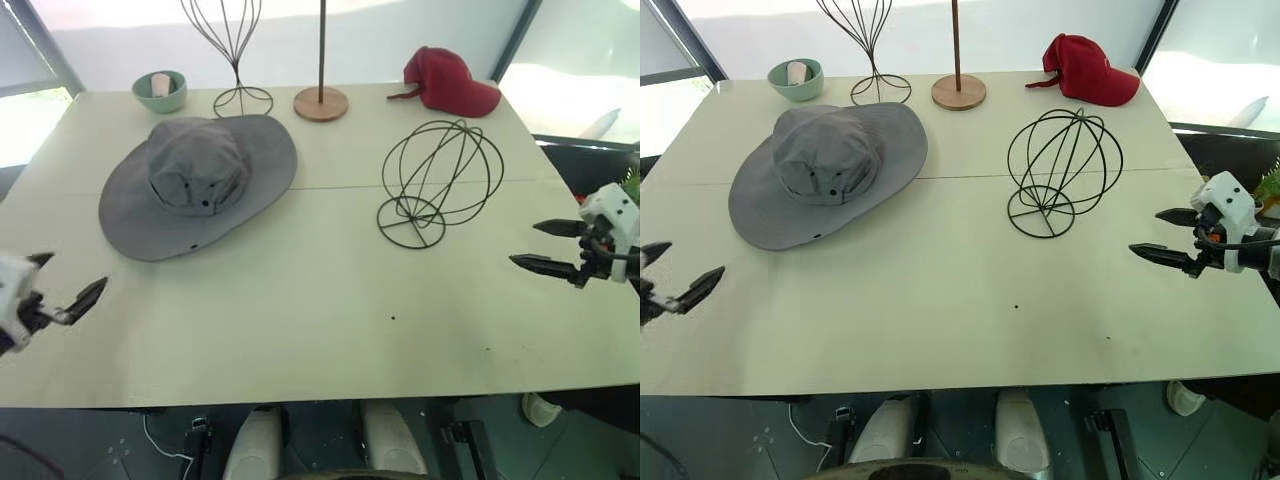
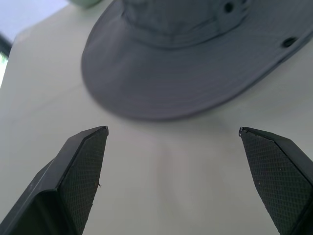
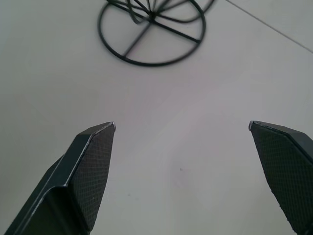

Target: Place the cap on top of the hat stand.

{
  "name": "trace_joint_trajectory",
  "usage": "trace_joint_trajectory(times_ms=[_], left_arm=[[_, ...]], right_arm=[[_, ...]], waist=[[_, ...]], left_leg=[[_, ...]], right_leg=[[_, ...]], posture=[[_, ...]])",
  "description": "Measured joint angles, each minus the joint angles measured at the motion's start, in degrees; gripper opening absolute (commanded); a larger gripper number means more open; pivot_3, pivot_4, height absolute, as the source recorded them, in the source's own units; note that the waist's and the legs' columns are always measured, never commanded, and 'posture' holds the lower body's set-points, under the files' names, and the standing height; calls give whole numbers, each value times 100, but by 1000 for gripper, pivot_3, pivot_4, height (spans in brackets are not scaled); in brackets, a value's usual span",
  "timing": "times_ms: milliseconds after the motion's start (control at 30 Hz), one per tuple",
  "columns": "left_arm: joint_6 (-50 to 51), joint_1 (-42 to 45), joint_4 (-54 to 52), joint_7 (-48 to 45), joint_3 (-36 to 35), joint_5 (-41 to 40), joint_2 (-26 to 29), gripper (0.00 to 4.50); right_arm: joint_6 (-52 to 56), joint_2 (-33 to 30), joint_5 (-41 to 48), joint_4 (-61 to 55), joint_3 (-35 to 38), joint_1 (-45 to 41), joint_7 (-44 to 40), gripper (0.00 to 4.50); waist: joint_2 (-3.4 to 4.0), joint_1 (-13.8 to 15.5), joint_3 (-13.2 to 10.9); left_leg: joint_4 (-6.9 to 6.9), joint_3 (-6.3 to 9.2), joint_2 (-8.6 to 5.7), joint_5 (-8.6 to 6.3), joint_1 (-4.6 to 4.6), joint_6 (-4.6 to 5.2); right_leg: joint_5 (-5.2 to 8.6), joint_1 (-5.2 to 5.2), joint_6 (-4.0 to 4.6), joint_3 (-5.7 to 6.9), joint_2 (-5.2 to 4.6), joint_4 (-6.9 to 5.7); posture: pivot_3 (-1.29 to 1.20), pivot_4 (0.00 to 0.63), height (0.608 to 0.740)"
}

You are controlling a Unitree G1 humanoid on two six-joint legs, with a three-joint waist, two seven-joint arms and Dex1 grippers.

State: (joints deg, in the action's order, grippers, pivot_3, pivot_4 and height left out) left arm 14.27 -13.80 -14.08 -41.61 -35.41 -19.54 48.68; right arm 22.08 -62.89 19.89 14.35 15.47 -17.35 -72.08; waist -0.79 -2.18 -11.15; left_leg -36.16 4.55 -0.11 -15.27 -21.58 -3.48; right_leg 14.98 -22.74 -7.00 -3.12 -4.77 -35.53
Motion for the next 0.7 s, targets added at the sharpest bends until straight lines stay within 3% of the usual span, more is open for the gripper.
trace_joint_trajectory(times_ms=[200, 367, 533, 700], left_arm=[[-878, 892, 141, 22, 1377, 1180, 385, 4482], [-1534, 1753, 946, 220, 2500, 2095, 252, 4482], [-2033, 2582, 1920, 752, 3438, 3077, -82, 4482], [-2375, 3268, 2702, 1377, 3948, 3777, -494, 4482]], right_arm=[[1558, -127, 1177, -2352, 1116, 1153, -147, 4500], [2698, -125, 2298, -3851, 1992, 1336, 134, 4500], [3231, -123, 2905, -4376, 2370, 1260, 620, 4500], [3385, -123, 3216, -4500, 2654, 1271, 882, 4500]], waist=[[2, 4, 0], [2, -13, 0], [-4, 40, 1], [-6, 146, 1]], left_leg=[[1, 3, 0, 0, -1, 0], [-2, 3, 0, 0, 1, 1], [-6, 4, 0, 0, -4, 1], [-6, 6, 0, 1, -4, 2]], right_leg=[[-10, -1, -19, 0, 3, -2], [-11, 2, -20, 1, 4, -2], [-13, 2, -25, 1, 4, -1], [-21, 1, -38, 3, 5, -6]], posture=[[0, 150, 740], [0, 150, 740], [0, 150, 740], [0, 150, 740]])
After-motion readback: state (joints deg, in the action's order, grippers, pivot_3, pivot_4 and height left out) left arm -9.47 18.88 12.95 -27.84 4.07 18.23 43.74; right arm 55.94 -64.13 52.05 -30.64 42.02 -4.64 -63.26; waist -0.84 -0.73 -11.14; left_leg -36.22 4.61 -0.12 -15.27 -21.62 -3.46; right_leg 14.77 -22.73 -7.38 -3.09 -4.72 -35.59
